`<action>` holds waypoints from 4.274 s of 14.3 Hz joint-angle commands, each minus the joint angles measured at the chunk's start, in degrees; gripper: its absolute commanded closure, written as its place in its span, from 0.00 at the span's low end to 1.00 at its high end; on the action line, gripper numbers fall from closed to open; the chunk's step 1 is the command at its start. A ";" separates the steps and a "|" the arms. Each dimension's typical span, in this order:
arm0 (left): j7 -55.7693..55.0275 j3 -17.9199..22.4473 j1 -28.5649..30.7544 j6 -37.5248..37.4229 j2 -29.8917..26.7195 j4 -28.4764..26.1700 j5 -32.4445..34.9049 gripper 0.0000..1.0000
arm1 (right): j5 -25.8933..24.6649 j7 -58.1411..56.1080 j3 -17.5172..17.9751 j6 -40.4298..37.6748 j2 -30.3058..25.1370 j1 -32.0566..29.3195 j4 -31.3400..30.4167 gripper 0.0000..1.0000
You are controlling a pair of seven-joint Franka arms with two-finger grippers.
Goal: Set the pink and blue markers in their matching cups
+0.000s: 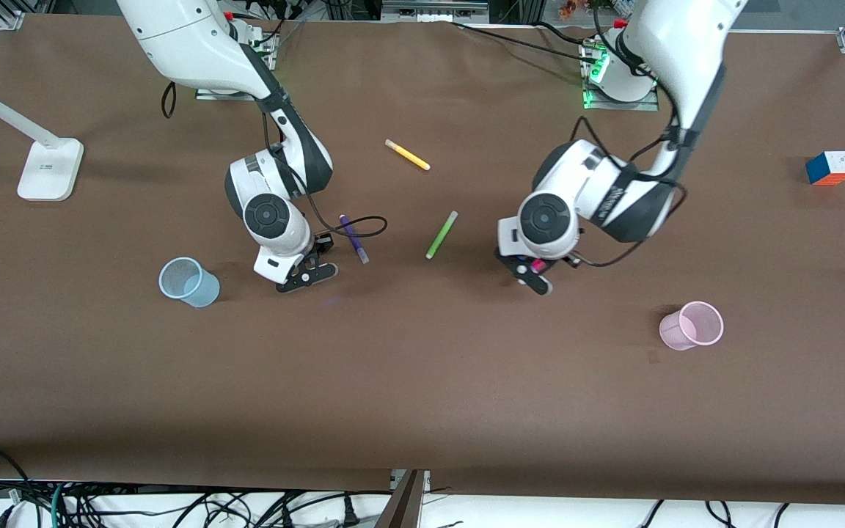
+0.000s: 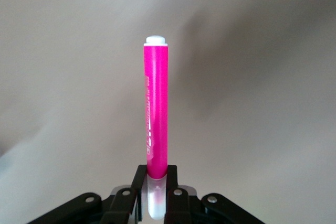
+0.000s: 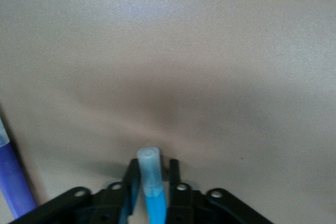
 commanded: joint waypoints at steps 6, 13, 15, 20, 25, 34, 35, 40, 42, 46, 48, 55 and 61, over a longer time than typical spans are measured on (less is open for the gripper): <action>26.85 5.04 3.58 -13.80 1.33 6.70 25.72 1.00 | 0.86 -8.41 -2.00 -1.59 -5.08 -0.88 1.13 0.97; 29.62 7.52 10.71 -7.21 4.93 7.15 32.96 1.00 | 1.56 -34.06 -9.03 -19.34 -11.76 -1.15 8.78 0.97; 29.44 7.52 10.28 -6.51 6.07 7.76 33.57 1.00 | 5.67 -45.38 -11.84 -20.32 -13.09 -1.32 8.78 0.97; 29.18 7.52 10.27 -4.32 7.57 7.94 34.01 1.00 | 21.93 -74.84 -20.90 -22.43 -12.74 -2.37 8.52 0.97; 29.18 8.40 10.27 -0.53 8.10 7.95 34.19 1.00 | 37.31 -97.00 -20.91 -27.26 -10.37 -10.89 8.43 0.97; 28.47 8.40 10.10 -0.62 7.75 7.95 34.28 0.00 | 50.33 -118.03 -20.91 -35.96 -5.63 -17.93 8.61 0.97; 28.12 8.40 9.92 -0.62 7.75 7.95 34.28 0.00 | 51.30 -119.18 -20.82 -36.84 -5.10 -18.37 8.78 0.97; 27.59 7.70 10.36 -0.53 6.70 8.73 32.00 0.00 | 52.89 -120.94 -20.82 -37.20 -3.78 -19.43 8.87 0.95; 27.59 7.78 10.01 -1.05 6.17 9.79 26.83 0.00 | 52.90 -120.77 -20.73 -37.11 -3.34 -19.52 9.92 0.92; 24.36 7.61 9.92 -1.15 4.33 9.97 20.16 0.00 | 52.81 -121.21 -20.73 -39.82 0.61 -20.04 17.22 0.92; 18.22 7.70 9.92 -1.41 2.57 9.88 13.57 0.00 | 52.89 -122.17 -20.65 -39.83 1.06 -20.39 17.22 0.92; 0.00 7.70 12.38 -2.29 -3.40 8.82 -8.34 0.00 | 52.98 -113.25 -20.73 -40.53 0.80 -20.92 19.66 0.00; -0.09 8.66 14.49 -1.23 -8.60 20.23 -10.02 0.00 | 51.75 -77.33 -22.05 -45.63 0.71 -21.62 25.83 0.00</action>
